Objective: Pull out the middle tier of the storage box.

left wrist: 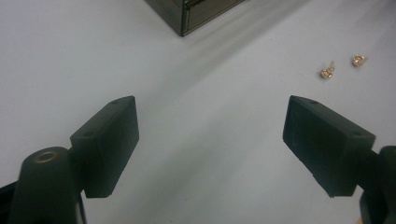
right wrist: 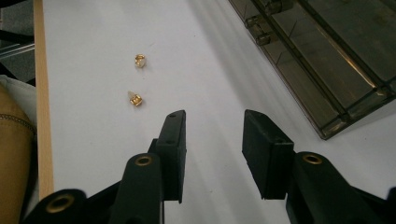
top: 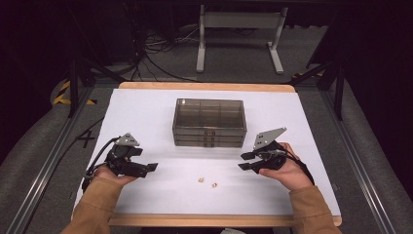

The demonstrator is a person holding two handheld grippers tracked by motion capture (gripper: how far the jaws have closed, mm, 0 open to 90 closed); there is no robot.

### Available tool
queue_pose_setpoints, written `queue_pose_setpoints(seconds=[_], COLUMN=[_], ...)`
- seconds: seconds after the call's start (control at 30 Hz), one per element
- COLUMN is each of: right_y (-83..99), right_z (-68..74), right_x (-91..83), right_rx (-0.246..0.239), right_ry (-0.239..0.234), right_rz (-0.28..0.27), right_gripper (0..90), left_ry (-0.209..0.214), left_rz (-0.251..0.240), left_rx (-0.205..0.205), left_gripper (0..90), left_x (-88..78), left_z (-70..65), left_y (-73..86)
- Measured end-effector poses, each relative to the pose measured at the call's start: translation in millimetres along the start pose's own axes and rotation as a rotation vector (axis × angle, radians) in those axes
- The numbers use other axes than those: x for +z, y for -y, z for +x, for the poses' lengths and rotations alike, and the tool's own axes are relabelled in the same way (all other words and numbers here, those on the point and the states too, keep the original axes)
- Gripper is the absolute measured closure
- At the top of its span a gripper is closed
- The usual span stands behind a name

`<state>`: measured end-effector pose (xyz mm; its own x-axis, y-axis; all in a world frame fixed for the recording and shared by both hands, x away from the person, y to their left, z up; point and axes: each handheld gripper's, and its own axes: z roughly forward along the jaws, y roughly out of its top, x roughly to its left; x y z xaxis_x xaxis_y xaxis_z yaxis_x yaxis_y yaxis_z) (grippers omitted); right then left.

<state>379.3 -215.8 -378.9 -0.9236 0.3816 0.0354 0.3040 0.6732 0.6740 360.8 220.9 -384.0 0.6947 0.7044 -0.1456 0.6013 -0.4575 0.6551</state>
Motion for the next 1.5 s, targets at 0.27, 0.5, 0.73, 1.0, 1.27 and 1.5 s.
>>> queue_pose_setpoints(seconds=[0.27, 0.5, 0.73, 1.0, 1.27, 1.5], right_y=[-3.6, -9.6, -13.4, -12.6, -10.0, -7.3], right_z=[2.9, 7.7, 10.2, 10.3, 11.9, 15.9], right_x=[3.3, 10.5, 19.4, 27.3, 22.1, 18.7], right_rx=[-0.013, -0.024, -0.035, -0.081, -0.166, -0.296], right_ry=[-0.027, -0.064, -0.092, -0.101, -0.104, -0.044], right_rz=[-0.019, -0.030, -0.036, -0.079, -0.181, -0.240], right_gripper=[60.9, 60.9, 60.6, 62.1, 62.8, 63.3], left_ry=[-0.001, 0.000, 0.002, 0.003, 0.005, 0.003], left_rz=[0.004, 0.003, 0.005, 0.004, 0.006, 0.002], left_rx=[0.006, 0.010, 0.007, 0.006, 0.014, 0.013], left_gripper=[18.8, 18.8, 18.8, 18.8, 18.8, 18.6], left_x=[-0.2, -0.5, -0.1, 0.8, -1.1, 0.6], left_z=[-0.6, -1.4, -1.1, -1.0, -0.8, -1.6], left_y=[-1.0, -0.8, -0.9, -1.5, -2.1, -2.6])
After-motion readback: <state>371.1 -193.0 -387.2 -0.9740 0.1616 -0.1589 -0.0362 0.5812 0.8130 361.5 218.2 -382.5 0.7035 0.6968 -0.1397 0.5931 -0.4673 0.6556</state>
